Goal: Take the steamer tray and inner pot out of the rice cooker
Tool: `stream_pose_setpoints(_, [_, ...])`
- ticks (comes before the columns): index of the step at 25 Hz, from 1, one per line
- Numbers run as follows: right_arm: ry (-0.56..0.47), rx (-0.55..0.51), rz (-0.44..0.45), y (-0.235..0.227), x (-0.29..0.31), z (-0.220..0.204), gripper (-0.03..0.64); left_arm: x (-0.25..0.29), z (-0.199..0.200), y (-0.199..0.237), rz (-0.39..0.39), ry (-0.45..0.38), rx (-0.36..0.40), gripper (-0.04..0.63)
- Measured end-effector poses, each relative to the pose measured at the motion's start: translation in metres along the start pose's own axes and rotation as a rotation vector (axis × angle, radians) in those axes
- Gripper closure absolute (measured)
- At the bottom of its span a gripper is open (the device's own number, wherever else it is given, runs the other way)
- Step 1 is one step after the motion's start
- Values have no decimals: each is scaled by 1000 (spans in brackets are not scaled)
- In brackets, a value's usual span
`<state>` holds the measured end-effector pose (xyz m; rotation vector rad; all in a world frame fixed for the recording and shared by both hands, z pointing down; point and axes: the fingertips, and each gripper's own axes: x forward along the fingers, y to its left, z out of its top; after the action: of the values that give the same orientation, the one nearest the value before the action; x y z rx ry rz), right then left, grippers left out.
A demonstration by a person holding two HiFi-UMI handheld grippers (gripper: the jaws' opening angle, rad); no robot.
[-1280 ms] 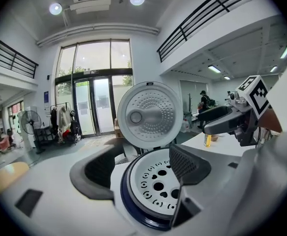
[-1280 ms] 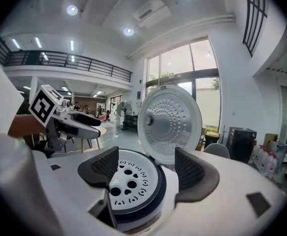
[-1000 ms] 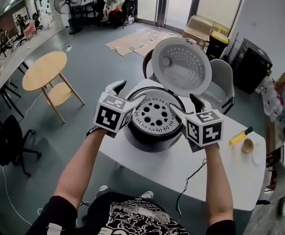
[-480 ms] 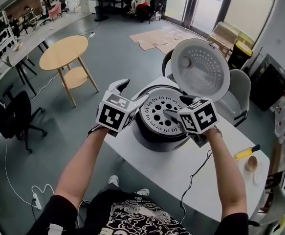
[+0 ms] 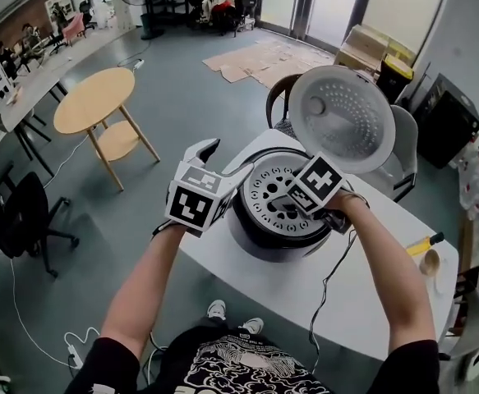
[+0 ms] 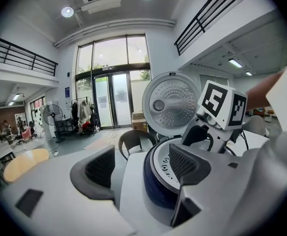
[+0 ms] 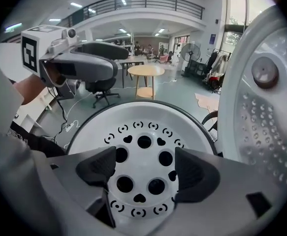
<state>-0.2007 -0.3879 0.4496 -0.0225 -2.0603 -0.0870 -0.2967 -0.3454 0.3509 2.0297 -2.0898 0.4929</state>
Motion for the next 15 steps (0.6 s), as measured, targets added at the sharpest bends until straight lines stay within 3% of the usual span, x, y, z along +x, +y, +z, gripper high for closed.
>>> stream_pose_setpoints(4, [50, 18, 40, -3, 19, 18, 241, 13, -4, 25, -38, -6, -1, 245])
stream_pose_setpoints(15, [208, 6, 54, -9, 56, 13, 267, 42, -16, 42, -108, -3, 1, 245])
